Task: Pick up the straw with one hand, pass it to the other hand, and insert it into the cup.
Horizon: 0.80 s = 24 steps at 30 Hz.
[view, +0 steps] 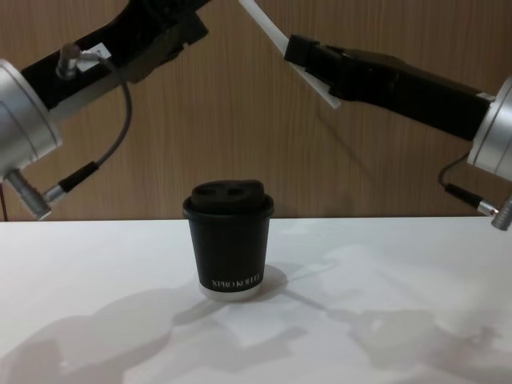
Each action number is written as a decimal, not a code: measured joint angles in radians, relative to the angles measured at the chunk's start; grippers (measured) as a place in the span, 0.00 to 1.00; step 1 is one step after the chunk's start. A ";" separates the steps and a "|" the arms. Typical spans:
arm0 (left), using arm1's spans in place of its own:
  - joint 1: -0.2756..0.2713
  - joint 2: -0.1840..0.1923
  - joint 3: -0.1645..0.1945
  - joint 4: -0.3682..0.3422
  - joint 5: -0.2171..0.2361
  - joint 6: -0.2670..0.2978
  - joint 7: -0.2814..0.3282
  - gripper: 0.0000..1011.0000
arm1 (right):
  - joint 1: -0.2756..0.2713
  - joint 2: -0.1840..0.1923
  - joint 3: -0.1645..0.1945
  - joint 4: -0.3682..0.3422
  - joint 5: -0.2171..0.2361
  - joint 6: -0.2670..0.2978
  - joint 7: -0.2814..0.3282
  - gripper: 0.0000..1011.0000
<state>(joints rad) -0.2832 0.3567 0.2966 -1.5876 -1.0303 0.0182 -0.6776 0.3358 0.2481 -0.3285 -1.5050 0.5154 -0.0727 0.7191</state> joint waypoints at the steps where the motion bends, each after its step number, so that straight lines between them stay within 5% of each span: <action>1: -0.002 -0.001 0.001 0.002 -0.003 0.000 -0.002 0.99 | 0.000 0.000 0.000 0.000 0.000 0.000 0.000 0.00; 24: -0.089 -0.048 0.042 0.095 -0.058 0.004 -0.031 0.99 | 0.000 0.000 0.000 0.000 0.000 0.000 0.000 0.00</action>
<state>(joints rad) -0.3718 0.3087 0.3382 -1.4928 -1.0878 0.0221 -0.7081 0.3358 0.2481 -0.3285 -1.5050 0.5154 -0.0727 0.7190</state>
